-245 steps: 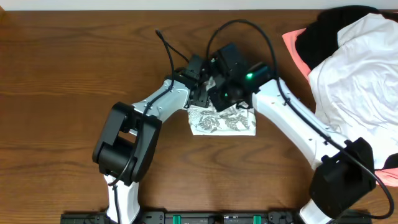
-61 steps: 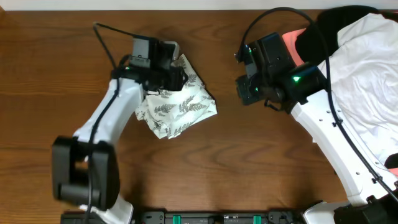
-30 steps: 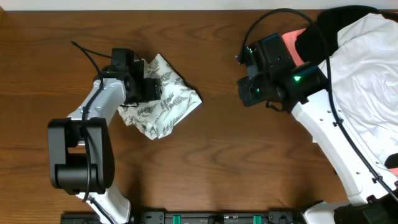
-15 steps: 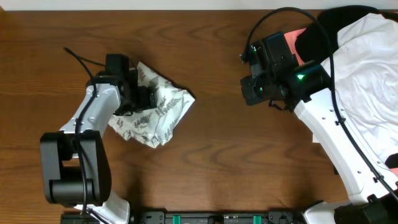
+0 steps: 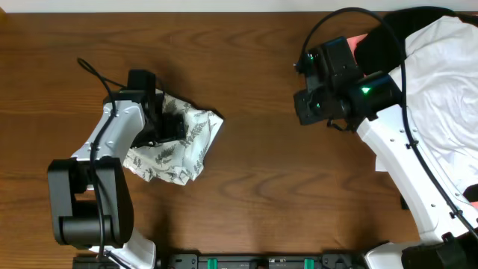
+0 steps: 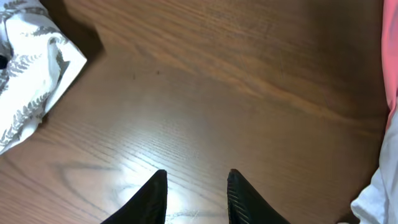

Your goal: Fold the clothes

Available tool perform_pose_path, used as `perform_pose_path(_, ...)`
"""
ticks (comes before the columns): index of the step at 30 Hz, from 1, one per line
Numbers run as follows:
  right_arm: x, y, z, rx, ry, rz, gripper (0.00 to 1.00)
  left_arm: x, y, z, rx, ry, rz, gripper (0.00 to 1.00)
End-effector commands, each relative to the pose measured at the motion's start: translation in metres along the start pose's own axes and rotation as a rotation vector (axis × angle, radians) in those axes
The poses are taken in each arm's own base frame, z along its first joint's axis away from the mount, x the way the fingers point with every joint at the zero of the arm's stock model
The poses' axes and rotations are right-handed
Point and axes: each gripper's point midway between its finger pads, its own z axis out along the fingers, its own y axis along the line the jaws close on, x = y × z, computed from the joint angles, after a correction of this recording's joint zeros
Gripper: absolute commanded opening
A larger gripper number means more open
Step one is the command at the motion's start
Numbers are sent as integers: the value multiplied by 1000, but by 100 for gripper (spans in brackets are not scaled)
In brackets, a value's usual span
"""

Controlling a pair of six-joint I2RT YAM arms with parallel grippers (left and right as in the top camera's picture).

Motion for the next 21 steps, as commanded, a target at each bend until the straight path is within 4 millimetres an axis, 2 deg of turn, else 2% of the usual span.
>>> perform_pose_path(1,-2,-3,-2,10,-4,14,31,9,-3,0,34,24,-14,98)
perform_pose_path(8,-1,-3,-2,10,-1,14,31,14,-34,-3,192,52,-4,98)
perform_pose_path(17,-1,-3,-2,11,2,13,31,29,-75,-2,203,80,50,98)
perform_pose_path(21,0,-4,-2,12,5,14,31,25,-70,-8,159,44,64,98)
